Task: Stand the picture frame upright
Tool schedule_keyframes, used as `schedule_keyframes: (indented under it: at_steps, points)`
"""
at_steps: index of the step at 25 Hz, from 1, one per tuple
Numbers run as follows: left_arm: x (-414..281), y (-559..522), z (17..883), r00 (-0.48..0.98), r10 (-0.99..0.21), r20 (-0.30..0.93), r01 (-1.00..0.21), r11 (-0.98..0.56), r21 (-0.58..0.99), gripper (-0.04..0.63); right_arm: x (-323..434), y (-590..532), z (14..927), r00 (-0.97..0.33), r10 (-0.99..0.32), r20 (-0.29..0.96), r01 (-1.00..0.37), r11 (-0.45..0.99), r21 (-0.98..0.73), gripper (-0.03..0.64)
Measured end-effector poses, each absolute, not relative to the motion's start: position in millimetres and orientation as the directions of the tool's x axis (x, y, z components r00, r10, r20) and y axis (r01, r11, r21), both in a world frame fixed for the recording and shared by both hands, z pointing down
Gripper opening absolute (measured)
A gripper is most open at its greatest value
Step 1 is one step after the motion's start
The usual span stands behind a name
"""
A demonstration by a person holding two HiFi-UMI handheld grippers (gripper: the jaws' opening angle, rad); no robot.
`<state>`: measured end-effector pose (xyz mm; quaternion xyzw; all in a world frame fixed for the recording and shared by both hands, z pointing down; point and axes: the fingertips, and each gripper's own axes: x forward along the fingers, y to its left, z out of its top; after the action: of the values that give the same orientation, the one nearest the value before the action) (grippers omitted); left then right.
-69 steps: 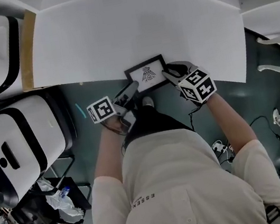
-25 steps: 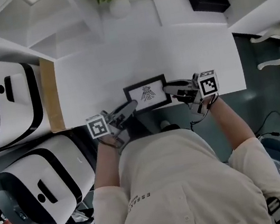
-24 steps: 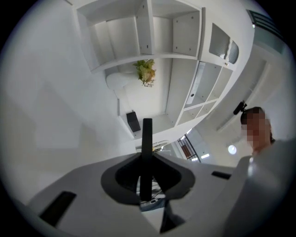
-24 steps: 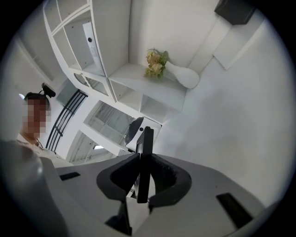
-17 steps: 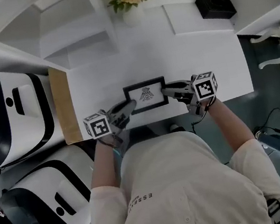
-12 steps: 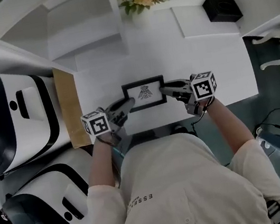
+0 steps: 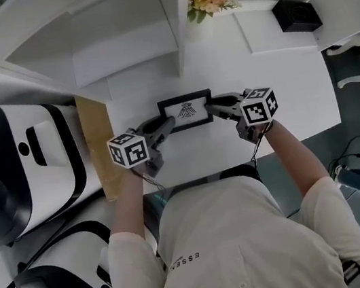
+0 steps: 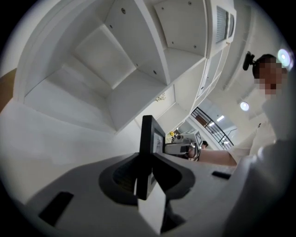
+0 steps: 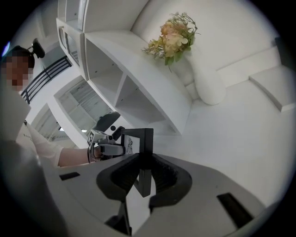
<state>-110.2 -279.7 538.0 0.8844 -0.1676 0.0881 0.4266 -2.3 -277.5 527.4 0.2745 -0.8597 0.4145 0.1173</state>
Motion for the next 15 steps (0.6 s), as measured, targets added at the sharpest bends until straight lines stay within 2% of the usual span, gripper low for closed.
schedule_keyframes:
  at_steps: [15]
  points:
    - [-105,-356,567,0.877,-0.274,0.394,-0.461,-0.708,0.535,0.089,2,-351,556,-0.673,-0.503,0.543,-0.738,0.514,-0.438,0.086]
